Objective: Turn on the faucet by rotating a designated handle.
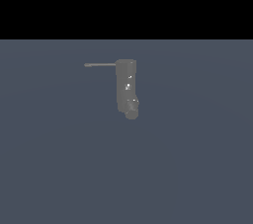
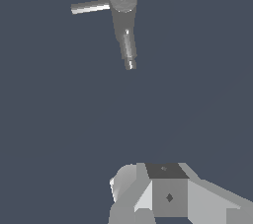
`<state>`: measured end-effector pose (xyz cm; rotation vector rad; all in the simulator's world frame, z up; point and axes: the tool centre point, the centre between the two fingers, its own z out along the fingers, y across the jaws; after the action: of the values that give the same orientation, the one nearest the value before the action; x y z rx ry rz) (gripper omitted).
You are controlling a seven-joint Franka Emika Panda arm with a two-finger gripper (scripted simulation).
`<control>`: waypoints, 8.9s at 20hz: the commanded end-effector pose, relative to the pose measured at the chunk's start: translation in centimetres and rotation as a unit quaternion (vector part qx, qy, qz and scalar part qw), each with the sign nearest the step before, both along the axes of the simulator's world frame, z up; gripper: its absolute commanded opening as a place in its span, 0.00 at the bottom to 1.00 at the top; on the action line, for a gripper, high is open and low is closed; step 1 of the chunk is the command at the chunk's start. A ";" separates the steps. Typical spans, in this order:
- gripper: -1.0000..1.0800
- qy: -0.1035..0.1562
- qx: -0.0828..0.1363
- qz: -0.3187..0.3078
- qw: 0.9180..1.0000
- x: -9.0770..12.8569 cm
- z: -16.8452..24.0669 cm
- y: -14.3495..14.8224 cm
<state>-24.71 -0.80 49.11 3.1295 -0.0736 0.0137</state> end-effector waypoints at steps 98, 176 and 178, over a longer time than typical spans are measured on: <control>0.00 0.000 0.007 -0.646 0.764 35.6 -28.9 14.2; 0.00 -0.001 0.009 -0.642 0.766 19.4 -28.9 5.0; 0.00 -0.001 0.009 -0.643 0.766 19.5 -28.9 3.7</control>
<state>-5.29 3.94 20.18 2.3691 -2.0680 0.0000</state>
